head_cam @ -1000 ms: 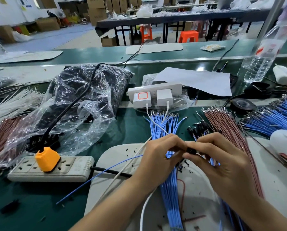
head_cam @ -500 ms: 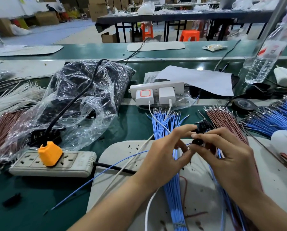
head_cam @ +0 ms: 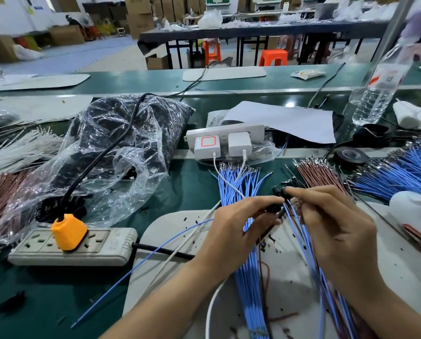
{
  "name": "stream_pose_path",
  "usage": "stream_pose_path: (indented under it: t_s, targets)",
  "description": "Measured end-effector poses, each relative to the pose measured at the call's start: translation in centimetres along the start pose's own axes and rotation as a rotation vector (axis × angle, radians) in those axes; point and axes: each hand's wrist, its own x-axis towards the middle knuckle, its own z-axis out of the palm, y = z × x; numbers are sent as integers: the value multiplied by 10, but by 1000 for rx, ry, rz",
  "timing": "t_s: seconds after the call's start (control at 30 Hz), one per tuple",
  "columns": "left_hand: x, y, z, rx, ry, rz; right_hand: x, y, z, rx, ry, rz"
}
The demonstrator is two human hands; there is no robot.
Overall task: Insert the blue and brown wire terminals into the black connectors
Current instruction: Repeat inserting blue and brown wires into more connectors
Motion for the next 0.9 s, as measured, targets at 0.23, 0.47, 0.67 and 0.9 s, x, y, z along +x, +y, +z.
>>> stream_pose_path:
  t_s: [0.23,0.47,0.67,0.9]
  targets:
    - [1,-4,1,108,40,63,-2,-5,3,108,-25,12]
    - [3,0,-1,109,55,90,-2,0,1,89,-24,2]
    - [2,3,-1,93,56,82,1,-1,2,5,-71,-11]
    - [1,2,-1,102,77,23,0,1,4,21,-105,-11]
